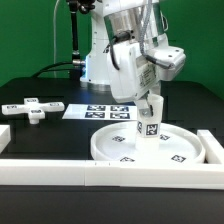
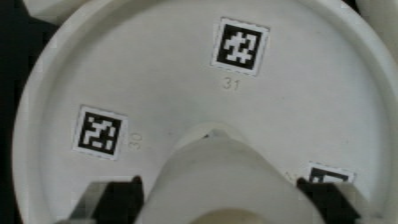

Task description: Assemble round table

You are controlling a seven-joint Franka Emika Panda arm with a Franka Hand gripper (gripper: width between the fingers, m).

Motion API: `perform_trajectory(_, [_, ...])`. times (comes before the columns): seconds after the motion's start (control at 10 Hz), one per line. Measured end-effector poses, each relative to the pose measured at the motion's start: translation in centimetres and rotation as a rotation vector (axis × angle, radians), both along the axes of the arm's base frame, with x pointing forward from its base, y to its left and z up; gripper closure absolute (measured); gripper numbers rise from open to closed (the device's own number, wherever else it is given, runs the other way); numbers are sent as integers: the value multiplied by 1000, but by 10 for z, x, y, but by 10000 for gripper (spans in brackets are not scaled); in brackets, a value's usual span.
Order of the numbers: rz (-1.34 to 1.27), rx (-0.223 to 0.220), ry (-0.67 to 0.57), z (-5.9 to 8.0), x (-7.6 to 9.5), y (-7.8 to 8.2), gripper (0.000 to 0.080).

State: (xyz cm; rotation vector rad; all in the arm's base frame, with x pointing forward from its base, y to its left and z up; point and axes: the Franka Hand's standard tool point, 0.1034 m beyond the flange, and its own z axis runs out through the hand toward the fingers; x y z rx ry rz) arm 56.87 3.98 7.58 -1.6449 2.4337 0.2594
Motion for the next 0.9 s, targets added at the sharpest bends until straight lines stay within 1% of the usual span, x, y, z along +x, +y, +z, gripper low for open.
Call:
perform_trajectory(0.1, [52,9,6,2,0,3,261])
perform_trajectory(0.2, [144,1,-5,4,1,4,185])
perform_trajectory(0.3, [282,-13,-38,6,1,5,158])
perform_trajectory(0.7, [587,-25,-116,4,1,5,150])
perform_trajectory(0.8, [680,-34,-127,4,0,5,150])
perform_trajectory(0.9, [855,-59,-135,4,-2,5,150])
